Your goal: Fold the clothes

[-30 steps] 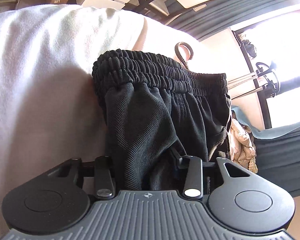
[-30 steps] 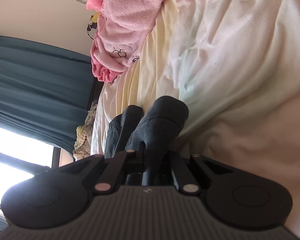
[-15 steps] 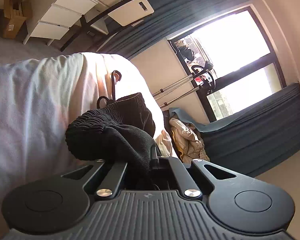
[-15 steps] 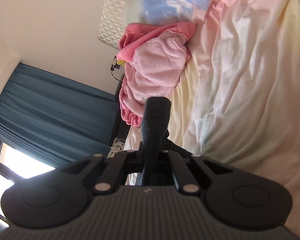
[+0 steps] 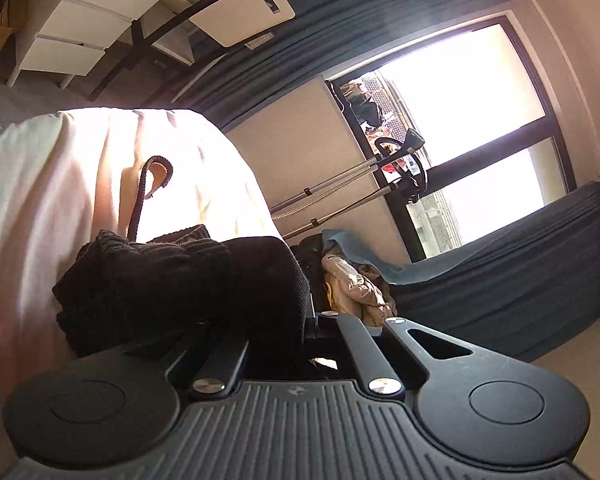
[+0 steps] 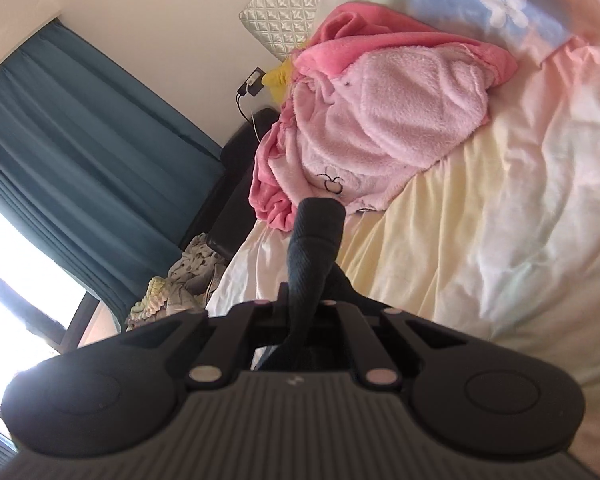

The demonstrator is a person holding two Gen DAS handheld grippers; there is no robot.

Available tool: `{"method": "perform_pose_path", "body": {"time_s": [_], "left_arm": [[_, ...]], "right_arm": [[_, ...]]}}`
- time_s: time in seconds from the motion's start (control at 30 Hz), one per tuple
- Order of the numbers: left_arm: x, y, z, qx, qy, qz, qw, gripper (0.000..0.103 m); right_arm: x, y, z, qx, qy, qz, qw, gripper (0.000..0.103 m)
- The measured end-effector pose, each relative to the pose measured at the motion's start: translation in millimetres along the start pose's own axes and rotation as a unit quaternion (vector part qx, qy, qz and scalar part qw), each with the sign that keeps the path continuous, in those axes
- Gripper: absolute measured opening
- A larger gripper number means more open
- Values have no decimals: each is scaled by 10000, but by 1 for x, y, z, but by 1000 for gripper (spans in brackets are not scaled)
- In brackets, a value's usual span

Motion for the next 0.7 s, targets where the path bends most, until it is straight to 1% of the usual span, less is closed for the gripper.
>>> {"method": "perform_pose_path", "body": {"time_s": [0.07,0.13,0.2,0.23,0.3,0.33,0.4,0.43,0.5,0.53,0.57,0.6,0.63,0.67,0.7], "left_arm": [[7,-44,-8,-23,-262,-209,9994,2],[-1,-95,-11,-144,-255,-484,9984,2],[-11,-136,-11,-217,-252,-681,9971,2],[-16,-161,-11,-256,-356,-794,9959,3],[-18,-192,-8,-327,-641,-972,9927,3],[-17,-205,-5,-350,-825,-1049,9904,3],[-18,-220,0,-418,-1008,-1210,9866,3],[-18,-227,2,-452,-1089,-1289,9846,4],[-18,-229,4,-527,-1138,-1397,9822,5],[-18,-230,6,-569,-1165,-1439,9811,5],[-17,-230,7,-617,-1197,-1470,9799,7],[-14,-229,8,-686,-1252,-1433,9793,18],[-11,-224,10,-714,-1243,-1366,9802,40],[-8,-219,12,-723,-1232,-1314,9810,46],[-5,-210,14,-631,-1205,-1326,9818,55]], "right_arm": [[-26,-41,14,-28,326,109,9994,3],[-47,-80,29,-74,639,223,9977,3],[-58,-119,45,-206,910,362,9950,3],[-60,-140,55,-271,1071,438,9929,3],[-64,-180,73,-391,1380,536,9882,3],[-65,-194,79,-435,1529,548,9858,3],[-67,-221,92,-523,1819,572,9803,3],[-63,-231,95,-587,1857,607,9790,3],[-53,-238,99,-745,1754,522,9803,4],[-48,-241,101,-824,1702,479,9808,6],[-43,-244,103,-901,1655,436,9811,12],[-43,-237,99,-957,1669,389,9805,16],[-43,-231,96,-1013,1684,341,9799,30],[-43,-224,93,-1069,1698,294,9792,49],[-43,-218,90,-1125,1712,246,9785,55]]}}
Point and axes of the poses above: each gripper's, at about its wrist camera, not at the fingertips, and y roughly against the way its jaws point, x to its right, z to its underside, the point moved 5 cm from there along -y, roughly the way its jaws point, and after that the axes turned 7 degrees about -y, right-handed, at the moved point
